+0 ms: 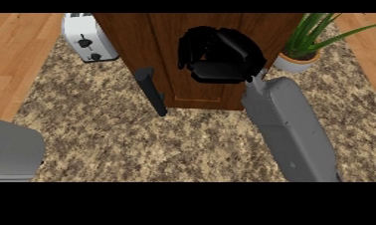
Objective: Pick up the bottled water, place it into the cabinet and close the cabinet
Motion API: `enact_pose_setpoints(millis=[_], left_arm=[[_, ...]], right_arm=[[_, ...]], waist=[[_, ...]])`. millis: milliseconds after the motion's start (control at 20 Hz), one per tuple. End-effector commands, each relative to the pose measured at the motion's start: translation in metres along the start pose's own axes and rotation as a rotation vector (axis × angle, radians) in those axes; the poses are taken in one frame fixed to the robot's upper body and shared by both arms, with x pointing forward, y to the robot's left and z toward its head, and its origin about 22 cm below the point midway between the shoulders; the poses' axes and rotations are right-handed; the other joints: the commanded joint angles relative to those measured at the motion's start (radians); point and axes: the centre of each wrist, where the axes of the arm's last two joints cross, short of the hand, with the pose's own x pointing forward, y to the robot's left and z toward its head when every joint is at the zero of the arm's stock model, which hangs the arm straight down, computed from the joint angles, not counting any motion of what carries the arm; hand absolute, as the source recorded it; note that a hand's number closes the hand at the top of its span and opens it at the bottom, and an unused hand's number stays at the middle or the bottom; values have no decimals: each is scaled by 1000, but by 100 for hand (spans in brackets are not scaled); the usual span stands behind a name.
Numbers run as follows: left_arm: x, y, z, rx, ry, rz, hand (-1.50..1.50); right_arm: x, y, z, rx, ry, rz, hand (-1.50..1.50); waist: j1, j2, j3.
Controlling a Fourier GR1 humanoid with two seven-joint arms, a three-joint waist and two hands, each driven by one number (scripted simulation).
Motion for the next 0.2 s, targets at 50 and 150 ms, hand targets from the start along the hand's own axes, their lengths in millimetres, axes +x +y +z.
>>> enact_pose_setpoints(millis=[50, 150], left_arm=[[-3, -3, -1, -18, -5, 7, -150], [2, -7, -5, -3, -7, 4, -150]], right_arm=[[17, -6, -39, -47, 4, -43, 150], [16, 0, -38, -33, 3, -38, 150]], waist=[[44, 38, -24], [38, 37, -23]])
